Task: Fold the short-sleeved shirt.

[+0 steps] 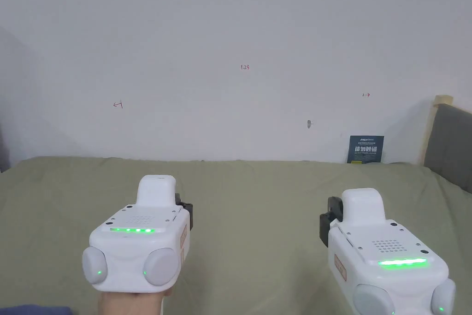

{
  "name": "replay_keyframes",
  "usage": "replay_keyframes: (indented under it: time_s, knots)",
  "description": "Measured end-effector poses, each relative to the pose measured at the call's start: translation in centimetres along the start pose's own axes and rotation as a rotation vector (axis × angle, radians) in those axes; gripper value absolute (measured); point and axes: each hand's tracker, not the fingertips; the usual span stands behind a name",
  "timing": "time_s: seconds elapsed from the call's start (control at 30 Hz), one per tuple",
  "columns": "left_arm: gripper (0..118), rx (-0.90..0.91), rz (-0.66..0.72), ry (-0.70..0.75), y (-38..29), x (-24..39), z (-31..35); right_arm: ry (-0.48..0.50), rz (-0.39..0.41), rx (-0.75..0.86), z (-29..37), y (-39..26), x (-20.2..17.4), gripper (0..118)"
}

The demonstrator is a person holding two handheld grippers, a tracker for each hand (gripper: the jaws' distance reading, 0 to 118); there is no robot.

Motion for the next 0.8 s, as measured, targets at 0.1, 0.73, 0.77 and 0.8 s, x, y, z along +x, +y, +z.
replay_keyframes:
  time_s: [0.1,0.73,0.77,0.8]
  knots:
    - [32,0.005,0.003,0.0,0.0,-0.1,0.0,-0.004,-0.002,0.005,0.0,0.1,0.0,13]
    - [118,-0.097,-0.06,0.036,1.6,-0.3,0.6,-0.006,-0.011,0.016,0.3,1.0,0.3,118]
    - [118,-0.096,-0.035,0.006,1.7,-0.5,0.9,0.0,-0.019,0.012,0.4,1.0,0.4,118]
    - [118,-0.099,0.004,-0.036,1.8,-0.7,1.0,0.005,-0.024,0.008,0.4,1.0,0.5,118]
